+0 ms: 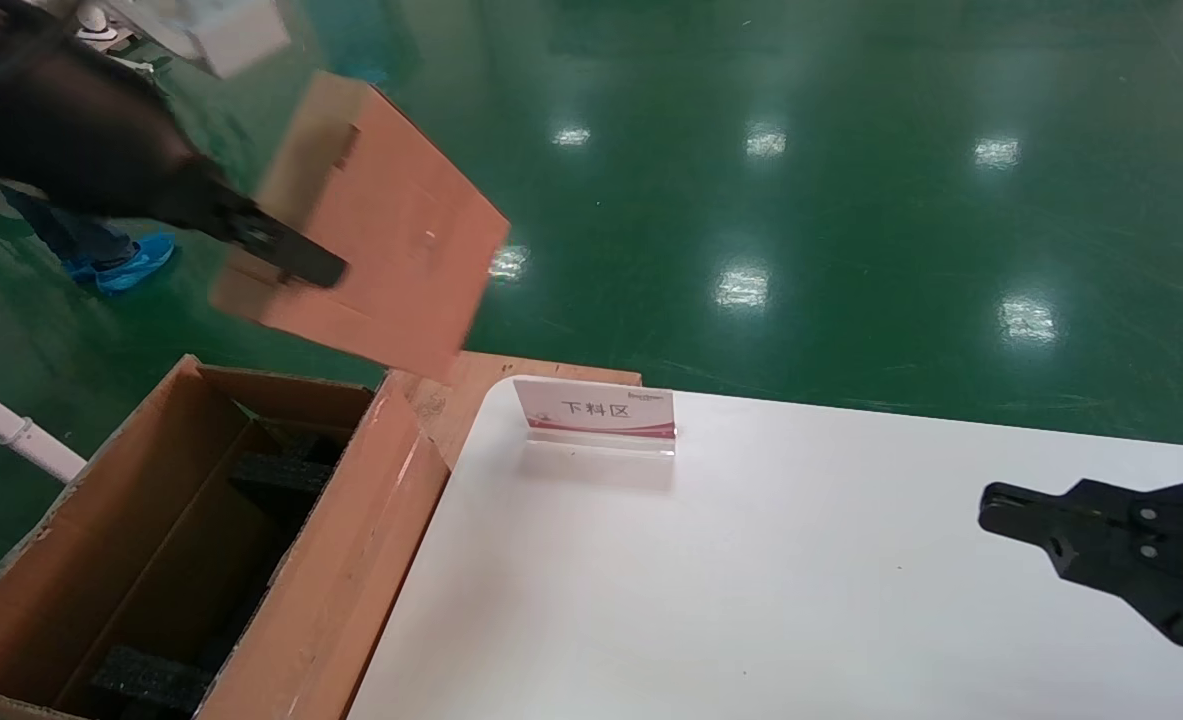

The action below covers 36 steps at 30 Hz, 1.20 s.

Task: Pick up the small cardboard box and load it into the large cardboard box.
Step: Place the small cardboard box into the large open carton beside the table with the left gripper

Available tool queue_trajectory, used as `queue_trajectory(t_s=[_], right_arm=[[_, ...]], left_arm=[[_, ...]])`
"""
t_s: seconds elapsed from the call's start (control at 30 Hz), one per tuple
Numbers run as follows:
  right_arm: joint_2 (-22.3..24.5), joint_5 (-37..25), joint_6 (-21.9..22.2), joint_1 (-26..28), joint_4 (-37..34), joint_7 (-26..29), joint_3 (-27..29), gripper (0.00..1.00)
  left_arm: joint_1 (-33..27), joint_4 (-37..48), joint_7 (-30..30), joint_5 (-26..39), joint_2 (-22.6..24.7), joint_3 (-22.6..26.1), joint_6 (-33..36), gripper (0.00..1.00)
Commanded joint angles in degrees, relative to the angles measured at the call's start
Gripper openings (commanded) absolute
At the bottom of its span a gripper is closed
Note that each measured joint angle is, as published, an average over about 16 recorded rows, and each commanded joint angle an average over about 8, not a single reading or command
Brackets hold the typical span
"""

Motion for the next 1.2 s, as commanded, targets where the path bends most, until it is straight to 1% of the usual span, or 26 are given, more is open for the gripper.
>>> queue_trajectory(t_s=[0.03, 0.13, 0.23, 0.43, 0.57, 0.8, 0.83, 0.93, 1.07, 1.1, 1.2], right_arm=[[0.00, 0.01, 0.00, 0.00, 0.00, 0.00, -0.01, 0.00], [0.01, 0.01, 0.01, 0.00, 0.00, -0.01, -0.02, 0.00], [0.01, 0.02, 0.01, 0.01, 0.00, -0.01, -0.03, 0.00], [0.02, 0.03, 0.02, 0.01, 0.00, -0.03, -0.05, 0.00], [0.03, 0.04, 0.03, 0.01, 0.00, -0.03, -0.06, 0.00], [0.04, 0.06, 0.04, 0.02, 0.00, -0.04, -0.09, 0.00], [0.04, 0.06, 0.04, 0.02, 0.00, -0.05, -0.09, 0.06], [0.04, 0.07, 0.04, 0.02, 0.00, -0.05, -0.10, 0.43], [0.05, 0.08, 0.05, 0.03, 0.00, -0.06, -0.12, 0.93], [0.05, 0.08, 0.05, 0.03, 0.00, -0.06, -0.12, 1.00], [0.05, 0.09, 0.06, 0.03, 0.00, -0.07, -0.13, 1.00]], left_arm=[[-2.28, 0.60, 0.95, 0.76, -0.41, 0.64, 0.73, 0.00], [-5.89, 2.30, 3.37, 0.98, -0.74, 4.47, 1.04, 0.00], [-8.82, 4.40, 5.95, -0.23, -1.11, 8.91, 1.16, 0.00], [-12.02, 8.37, 10.26, -4.45, -1.38, 18.75, 1.43, 0.00], [-13.34, 9.93, 11.63, -7.14, -1.09, 25.88, 1.72, 0.00], [-18.06, 11.09, 12.77, -11.06, 0.14, 39.30, 4.23, 0.00], [-18.68, 11.23, 12.96, -11.52, 0.38, 41.10, 4.47, 0.00], [-19.24, 11.72, 13.53, -12.85, 0.98, 45.63, 4.12, 0.00], [-19.23, 12.33, 14.54, -14.27, 1.12, 49.26, 3.45, 0.00], [-19.15, 12.40, 14.80, -14.48, 1.02, 49.78, 3.22, 0.00], [-18.28, 12.58, 15.43, -14.78, 0.45, 50.41, 2.03, 0.00]])
